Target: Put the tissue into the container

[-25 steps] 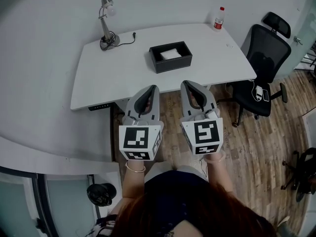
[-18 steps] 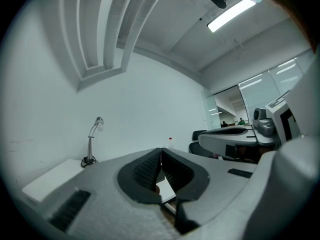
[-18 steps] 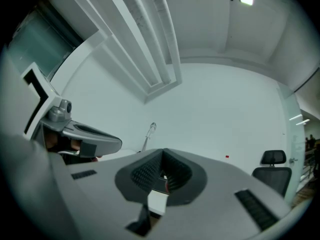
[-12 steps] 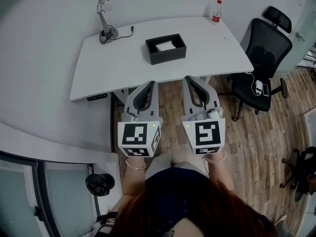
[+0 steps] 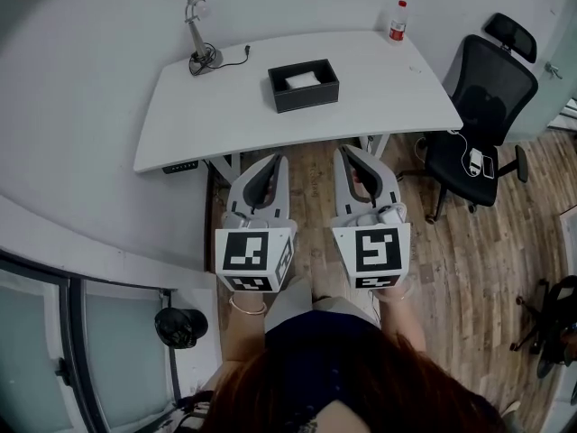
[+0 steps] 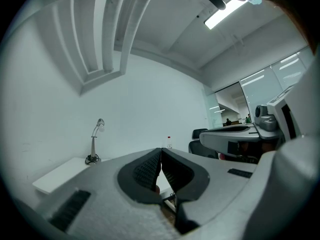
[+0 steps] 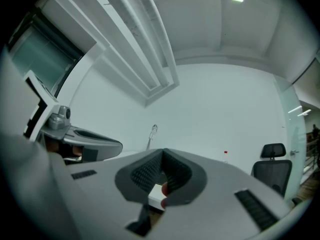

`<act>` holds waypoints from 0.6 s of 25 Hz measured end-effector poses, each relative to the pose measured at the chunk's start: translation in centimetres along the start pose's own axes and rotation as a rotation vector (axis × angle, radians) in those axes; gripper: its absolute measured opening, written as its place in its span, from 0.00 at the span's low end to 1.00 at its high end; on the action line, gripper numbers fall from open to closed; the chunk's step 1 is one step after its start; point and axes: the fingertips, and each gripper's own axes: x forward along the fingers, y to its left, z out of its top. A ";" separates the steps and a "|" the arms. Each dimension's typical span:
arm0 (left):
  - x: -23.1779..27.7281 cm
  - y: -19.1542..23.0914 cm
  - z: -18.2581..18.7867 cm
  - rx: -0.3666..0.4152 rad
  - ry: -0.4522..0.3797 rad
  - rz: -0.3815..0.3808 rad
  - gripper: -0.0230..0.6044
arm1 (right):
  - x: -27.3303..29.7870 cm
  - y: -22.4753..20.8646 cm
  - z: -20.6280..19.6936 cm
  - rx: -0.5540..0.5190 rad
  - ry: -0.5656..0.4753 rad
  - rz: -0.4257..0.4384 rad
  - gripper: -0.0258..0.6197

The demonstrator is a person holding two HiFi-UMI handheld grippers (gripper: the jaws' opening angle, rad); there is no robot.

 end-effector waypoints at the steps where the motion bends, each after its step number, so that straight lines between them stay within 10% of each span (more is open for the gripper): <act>1: -0.3 -0.2 0.0 -0.002 -0.002 0.000 0.08 | -0.3 0.0 0.1 0.006 -0.003 0.002 0.07; 15: -3.0 -2.3 -0.1 0.017 0.012 0.003 0.08 | -3.1 0.5 0.9 0.078 -0.032 0.044 0.07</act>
